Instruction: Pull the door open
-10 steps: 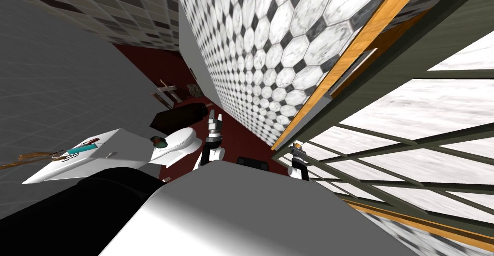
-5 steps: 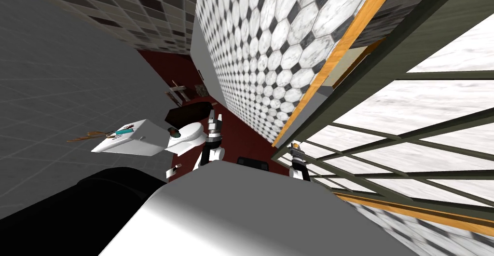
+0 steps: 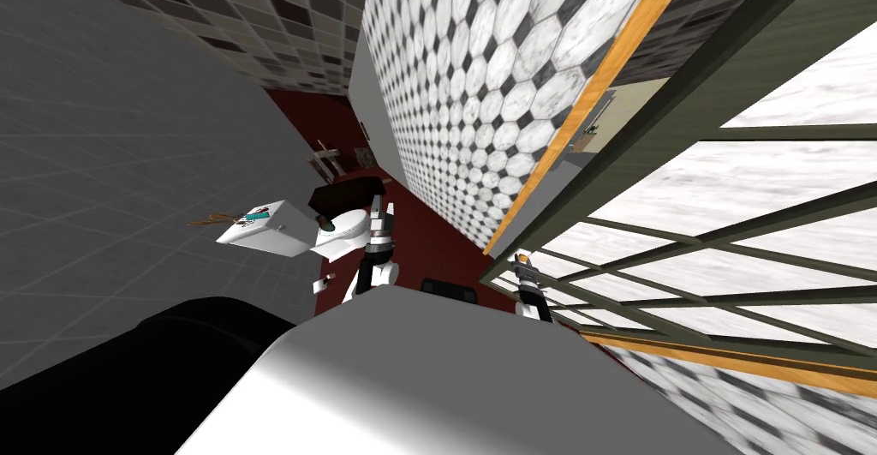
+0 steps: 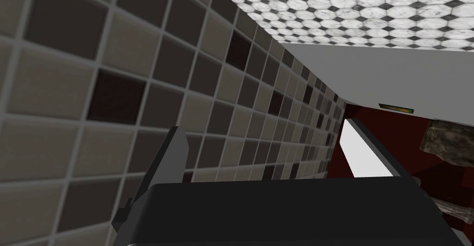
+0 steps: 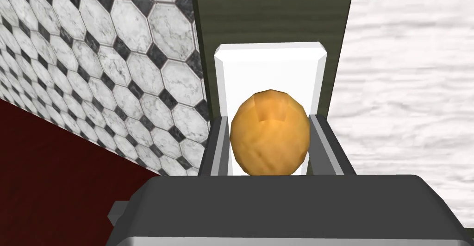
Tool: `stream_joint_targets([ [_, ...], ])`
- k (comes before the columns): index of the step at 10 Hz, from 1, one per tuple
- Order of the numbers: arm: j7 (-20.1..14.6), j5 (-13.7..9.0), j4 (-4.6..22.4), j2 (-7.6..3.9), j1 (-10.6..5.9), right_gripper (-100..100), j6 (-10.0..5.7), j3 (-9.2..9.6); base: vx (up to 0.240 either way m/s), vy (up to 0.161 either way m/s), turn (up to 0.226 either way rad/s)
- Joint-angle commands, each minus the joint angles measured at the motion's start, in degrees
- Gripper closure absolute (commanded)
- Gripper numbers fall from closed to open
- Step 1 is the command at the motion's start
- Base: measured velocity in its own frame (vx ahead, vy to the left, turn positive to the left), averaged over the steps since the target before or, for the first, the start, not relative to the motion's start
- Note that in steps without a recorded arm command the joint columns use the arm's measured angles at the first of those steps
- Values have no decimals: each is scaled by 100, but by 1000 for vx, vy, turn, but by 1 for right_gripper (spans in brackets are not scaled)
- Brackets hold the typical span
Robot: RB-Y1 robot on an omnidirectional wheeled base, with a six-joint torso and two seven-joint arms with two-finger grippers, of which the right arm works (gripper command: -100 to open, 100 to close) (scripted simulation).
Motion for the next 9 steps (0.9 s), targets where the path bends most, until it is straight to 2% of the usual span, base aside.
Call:
stream_joint_targets([
  [1, -137, 69, -30, -88, 68, 100, -82, 128, -255, -34, 106],
  [4, -433, 217, -109, -294, 204, 100, -245, 411, -236, -23, 101],
  [5, -477, 239, -121, -324, 224, 100, -269, 453, -244, -30, 58],
  [6, -428, 221, -109, -292, 217, 100, -219, 420, -111, -16, 18],
  [7, -557, 282, -116, -382, 309, 100, -338, 551, -189, -34, 127],
  [9, -692, 341, -126, -493, 391, 100, -483, 674, -231, -30, 94],
])
